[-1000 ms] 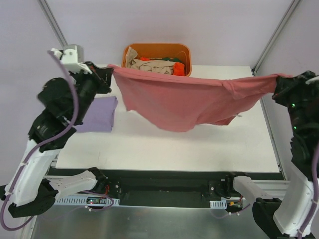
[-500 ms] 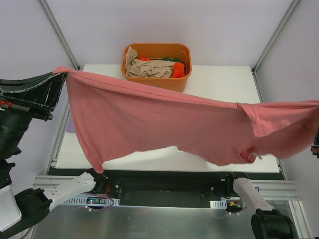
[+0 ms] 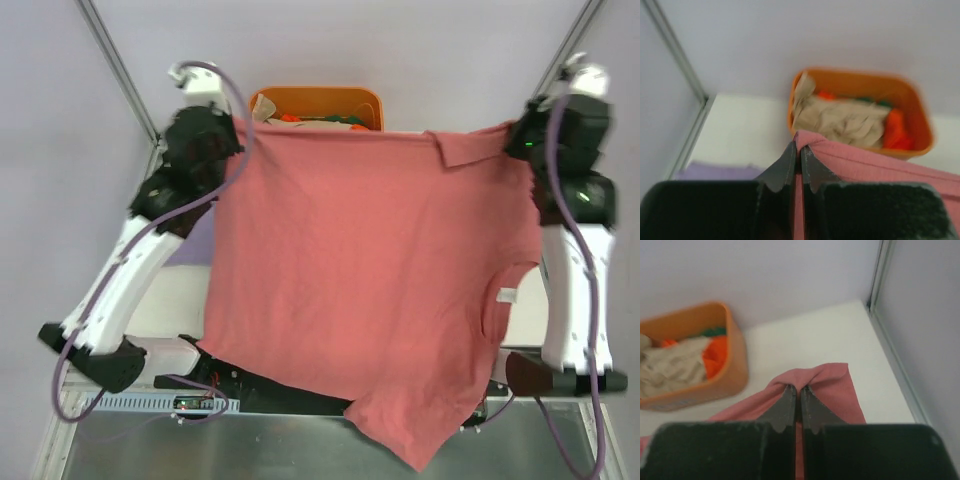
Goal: Fold and stack the t-shirts
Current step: Flatten out the tshirt, then fold the flattened tshirt in 1/3 of the way
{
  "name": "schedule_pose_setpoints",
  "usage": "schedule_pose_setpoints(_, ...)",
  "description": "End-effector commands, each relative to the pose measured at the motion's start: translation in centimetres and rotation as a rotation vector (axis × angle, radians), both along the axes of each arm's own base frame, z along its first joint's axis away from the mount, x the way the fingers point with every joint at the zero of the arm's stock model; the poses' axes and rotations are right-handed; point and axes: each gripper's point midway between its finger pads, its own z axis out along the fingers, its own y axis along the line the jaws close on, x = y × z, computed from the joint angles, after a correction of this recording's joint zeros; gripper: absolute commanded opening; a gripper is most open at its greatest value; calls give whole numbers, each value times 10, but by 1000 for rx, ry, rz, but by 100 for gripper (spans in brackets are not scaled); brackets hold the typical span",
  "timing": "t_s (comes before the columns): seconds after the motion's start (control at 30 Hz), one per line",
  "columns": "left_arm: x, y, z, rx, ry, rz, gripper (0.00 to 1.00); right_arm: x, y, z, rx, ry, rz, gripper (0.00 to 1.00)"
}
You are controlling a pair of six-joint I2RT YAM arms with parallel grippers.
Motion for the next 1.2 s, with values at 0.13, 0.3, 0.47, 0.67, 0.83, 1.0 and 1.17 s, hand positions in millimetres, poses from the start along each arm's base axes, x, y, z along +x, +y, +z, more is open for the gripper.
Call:
schedule_pose_setpoints(0.13, 84, 5, -246, -4, 462, 162, 0, 107, 8, -200, 63, 327, 11, 1)
schedule_pose_setpoints(0.3, 121, 6, -358, -22, 716, 190, 0, 139, 20, -329, 113, 617, 44, 1)
schedule_pose_setpoints(0.47, 139, 9, -401, -45, 820, 206, 0, 156, 26, -378, 124, 731, 61, 1)
schedule_pose_setpoints(0.67, 144, 13, -408, -47, 838, 208, 0, 154, 24, -391, 125, 802, 49, 1)
schedule_pose_setpoints(0.83, 132, 14, -400, -52, 838, 187, 0, 114, 23, -377, 168, 863, 1, 1)
schedule_pose_setpoints(1.0, 111, 19, -392, -56, 855, 186, 0, 57, 29, -377, 270, 916, -50, 1)
schedule_pose_setpoints(1.17, 92, 16, -385, -78, 879, 154, 0, 6, 33, -376, 323, 915, -82, 2)
